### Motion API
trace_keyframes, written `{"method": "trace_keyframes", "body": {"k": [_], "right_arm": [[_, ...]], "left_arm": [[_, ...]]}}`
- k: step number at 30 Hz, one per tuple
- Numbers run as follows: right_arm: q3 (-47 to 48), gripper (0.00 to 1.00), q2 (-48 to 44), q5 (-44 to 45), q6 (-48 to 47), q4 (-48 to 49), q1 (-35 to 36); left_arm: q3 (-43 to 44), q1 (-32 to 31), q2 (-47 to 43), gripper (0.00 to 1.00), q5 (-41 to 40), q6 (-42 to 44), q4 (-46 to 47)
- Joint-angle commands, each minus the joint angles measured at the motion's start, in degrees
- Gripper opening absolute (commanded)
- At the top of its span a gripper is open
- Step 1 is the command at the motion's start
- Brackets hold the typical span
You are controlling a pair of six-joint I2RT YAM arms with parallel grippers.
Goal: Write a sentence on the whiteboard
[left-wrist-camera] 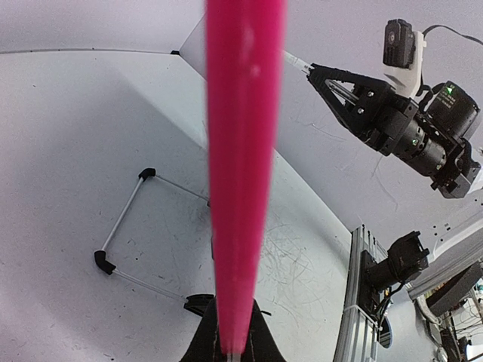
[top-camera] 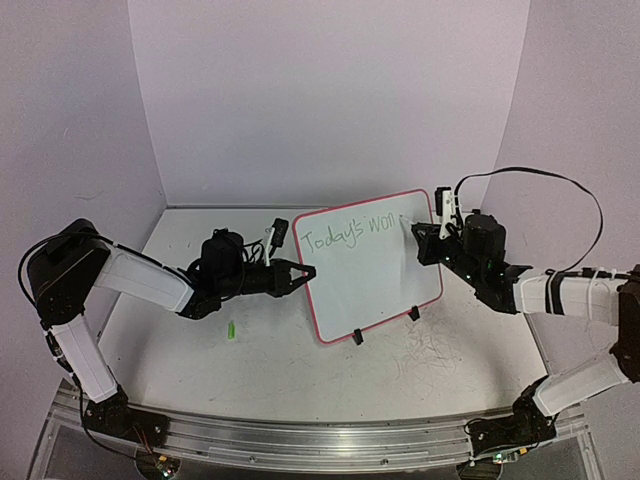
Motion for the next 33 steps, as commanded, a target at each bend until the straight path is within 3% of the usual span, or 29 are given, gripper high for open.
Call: {"method": "trace_keyframes", "body": {"k": [1, 33], "right_arm": [[1.52, 0.0, 1.27, -0.38, -0.28, 2.63, 0.04], [4.34, 0.0, 4.93, -0.26, -0.99, 2.01, 1.09]], "left_arm": [[0.11, -0.22, -2.17, 0.0, 0.61, 0.61, 0.14], [0.05, -0.2, -2.48, 0.0, 0.7, 0.83, 0.02]]}}
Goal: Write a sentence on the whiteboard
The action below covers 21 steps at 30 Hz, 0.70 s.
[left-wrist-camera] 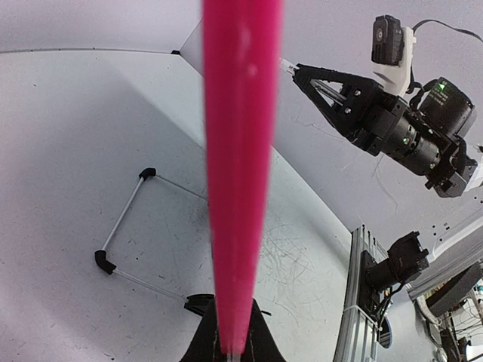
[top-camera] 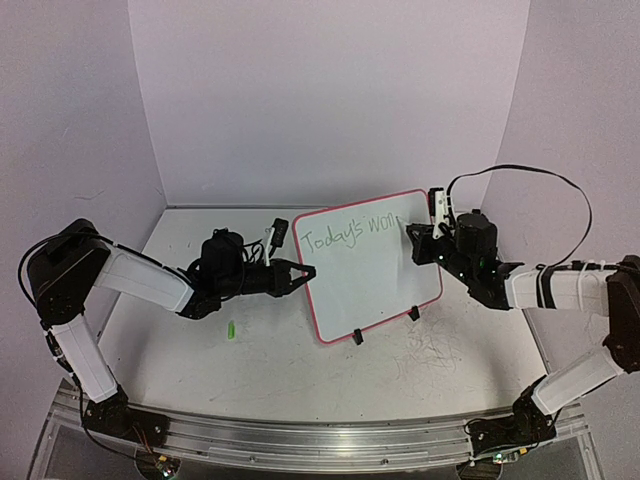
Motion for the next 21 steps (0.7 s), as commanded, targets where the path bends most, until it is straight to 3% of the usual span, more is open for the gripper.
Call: {"method": "trace_keyframes", "body": {"k": [1, 21], "right_arm": [[2.53, 0.0, 0.97, -0.45, -1.0, 1.04, 0.89], [-2.11, 0.0, -2.02, 0.78, 0.96, -1.57, 1.37]], "left_arm": [[0.05, -0.25, -2.47, 0.0, 0.69, 0.85, 0.1], [0.12, -0.22, -2.3, 0.0, 0.92, 0.79, 0.05]]}}
